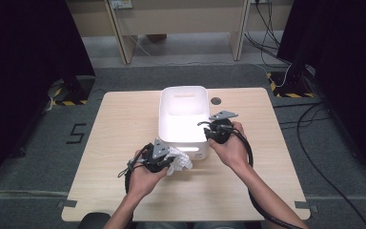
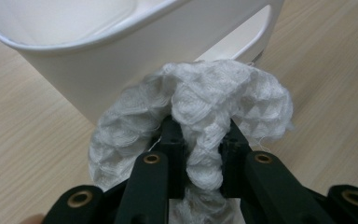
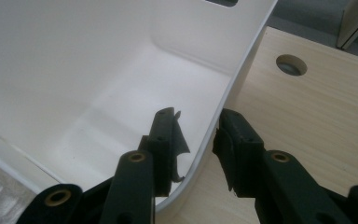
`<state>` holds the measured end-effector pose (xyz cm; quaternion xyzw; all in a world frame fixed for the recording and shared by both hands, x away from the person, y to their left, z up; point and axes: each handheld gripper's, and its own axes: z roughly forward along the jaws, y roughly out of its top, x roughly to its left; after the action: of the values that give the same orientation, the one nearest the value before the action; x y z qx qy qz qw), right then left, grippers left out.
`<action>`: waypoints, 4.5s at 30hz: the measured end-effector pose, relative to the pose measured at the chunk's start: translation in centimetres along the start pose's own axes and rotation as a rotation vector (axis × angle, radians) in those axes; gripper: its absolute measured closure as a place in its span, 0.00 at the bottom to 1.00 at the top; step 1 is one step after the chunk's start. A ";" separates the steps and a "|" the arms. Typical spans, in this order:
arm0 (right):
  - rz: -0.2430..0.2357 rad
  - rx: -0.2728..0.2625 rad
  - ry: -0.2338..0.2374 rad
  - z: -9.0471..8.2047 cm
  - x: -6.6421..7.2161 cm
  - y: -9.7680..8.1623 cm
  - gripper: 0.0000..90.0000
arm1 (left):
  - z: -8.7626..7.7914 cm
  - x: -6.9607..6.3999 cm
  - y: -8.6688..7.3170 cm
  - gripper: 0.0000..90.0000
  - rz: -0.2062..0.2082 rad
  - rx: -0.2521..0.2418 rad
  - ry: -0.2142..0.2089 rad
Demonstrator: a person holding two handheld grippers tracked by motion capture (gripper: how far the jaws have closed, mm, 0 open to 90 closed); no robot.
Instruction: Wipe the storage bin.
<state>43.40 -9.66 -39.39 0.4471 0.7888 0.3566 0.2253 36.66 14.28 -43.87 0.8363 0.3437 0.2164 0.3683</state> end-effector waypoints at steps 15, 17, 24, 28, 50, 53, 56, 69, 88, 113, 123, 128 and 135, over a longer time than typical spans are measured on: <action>0.003 0.002 0.001 0.0 0.0 0.0 0.75 | 1.3 0.0 -1.1 0.85 -0.009 0.037 -0.005; 0.002 0.003 0.001 0.0 0.0 0.0 0.75 | 1.5 0.0 -1.3 0.85 -0.012 0.044 -0.006; 0.002 0.002 0.000 0.0 0.0 0.0 0.75 | 2.1 0.1 -1.8 0.85 -0.020 0.055 -0.003; 0.003 0.003 -0.001 0.1 0.1 0.0 0.75 | 2.3 0.1 -1.9 0.85 -0.020 0.060 -0.002; 0.035 0.018 0.012 0.3 -0.2 0.0 0.70 | 2.6 -0.2 -2.0 0.85 -0.025 0.047 -0.002; 0.055 0.019 0.022 0.2 -0.3 0.1 0.69 | 2.6 -0.3 -2.0 0.85 -0.022 0.047 0.003; 0.058 0.014 0.022 -0.2 -0.3 0.3 0.71 | 2.5 -0.3 -2.1 0.84 -0.026 0.043 0.006; 0.065 0.014 0.036 -0.6 -0.2 0.4 0.75 | 2.7 -0.7 -1.7 0.85 -0.030 0.032 0.002; 0.066 0.011 0.029 -0.6 0.0 0.4 0.75 | 1.3 -1.1 -0.3 0.85 -0.035 -0.035 0.011; 0.066 0.010 0.022 -0.6 0.2 0.4 0.75 | -0.7 -1.5 2.1 0.85 -0.036 -0.090 0.026; 0.063 0.010 0.018 -0.6 0.3 0.4 0.75 | -0.5 -1.6 2.4 0.85 -0.029 -0.081 0.027; 0.063 0.010 0.019 -0.6 0.3 0.4 0.75 | -0.4 -1.7 2.5 0.85 -0.022 -0.077 0.021; 0.064 0.008 0.018 -0.5 0.3 0.4 0.75 | -0.3 -1.6 2.6 0.85 -0.016 -0.076 0.022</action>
<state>43.10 -9.45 -38.76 0.4695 0.7775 0.3648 0.2048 36.52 11.95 -41.88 0.8164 0.3460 0.2356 0.3977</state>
